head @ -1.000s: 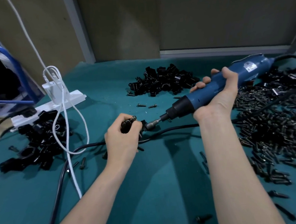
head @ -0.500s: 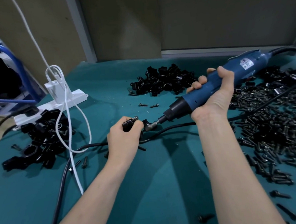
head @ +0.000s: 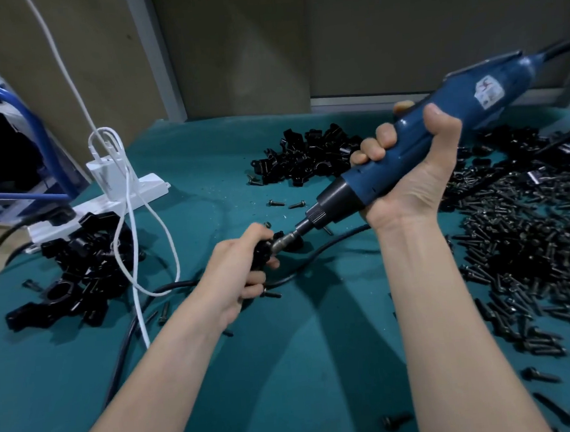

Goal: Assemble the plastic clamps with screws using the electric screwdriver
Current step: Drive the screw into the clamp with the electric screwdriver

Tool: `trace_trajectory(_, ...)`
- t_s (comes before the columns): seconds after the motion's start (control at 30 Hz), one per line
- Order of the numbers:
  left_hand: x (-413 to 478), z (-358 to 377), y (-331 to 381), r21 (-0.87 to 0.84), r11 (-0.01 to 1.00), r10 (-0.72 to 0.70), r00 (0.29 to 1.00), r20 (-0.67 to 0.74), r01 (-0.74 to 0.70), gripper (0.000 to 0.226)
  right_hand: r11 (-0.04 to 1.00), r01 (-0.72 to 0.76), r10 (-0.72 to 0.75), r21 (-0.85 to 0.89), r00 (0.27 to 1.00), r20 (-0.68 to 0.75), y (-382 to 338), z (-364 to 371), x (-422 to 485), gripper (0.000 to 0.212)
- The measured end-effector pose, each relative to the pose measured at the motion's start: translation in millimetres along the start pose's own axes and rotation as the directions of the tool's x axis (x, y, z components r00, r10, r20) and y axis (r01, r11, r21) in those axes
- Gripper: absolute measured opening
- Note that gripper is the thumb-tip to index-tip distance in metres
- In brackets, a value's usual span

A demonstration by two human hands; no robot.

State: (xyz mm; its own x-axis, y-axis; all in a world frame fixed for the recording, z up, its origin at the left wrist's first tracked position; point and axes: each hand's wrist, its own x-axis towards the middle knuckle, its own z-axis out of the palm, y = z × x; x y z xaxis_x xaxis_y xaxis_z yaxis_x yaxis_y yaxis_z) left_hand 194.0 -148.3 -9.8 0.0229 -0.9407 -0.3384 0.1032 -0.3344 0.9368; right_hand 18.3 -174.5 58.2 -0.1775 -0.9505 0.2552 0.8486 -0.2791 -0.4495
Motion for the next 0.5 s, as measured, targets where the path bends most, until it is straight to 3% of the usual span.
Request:
trace_trajectory(0.07,-3,-6,7,0.026,0.990,-0.143,0.976,0.162,0.140,0.032,1.000,0.001,0.000,-0.010,0.994,0.105,-4,6,0,0.018)
trace_trajectory(0.17,-8,-15,13,0.116,0.941,-0.338,0.853,0.397,0.319,0.044,1.000,-0.009,0.013,-0.021,0.976,0.219,-14,9,1,0.028)
trace_trajectory(0.23,-12,-19,16,0.155,0.911,-0.404,0.754,0.519,0.382,0.046,0.999,-0.042,0.039,0.003,0.955,0.293,-18,7,2,0.027)
trace_trajectory(0.3,-15,-22,17,0.147,0.901,-0.411,0.698,0.587,0.407,0.040,0.993,-0.095,0.066,0.063,0.929,0.365,-21,2,4,0.041)
trace_trajectory(0.5,-23,-14,16,0.361,0.921,-0.334,0.775,0.537,0.147,0.029,0.965,-0.152,0.067,0.212,0.930,0.362,-25,-25,5,0.047)
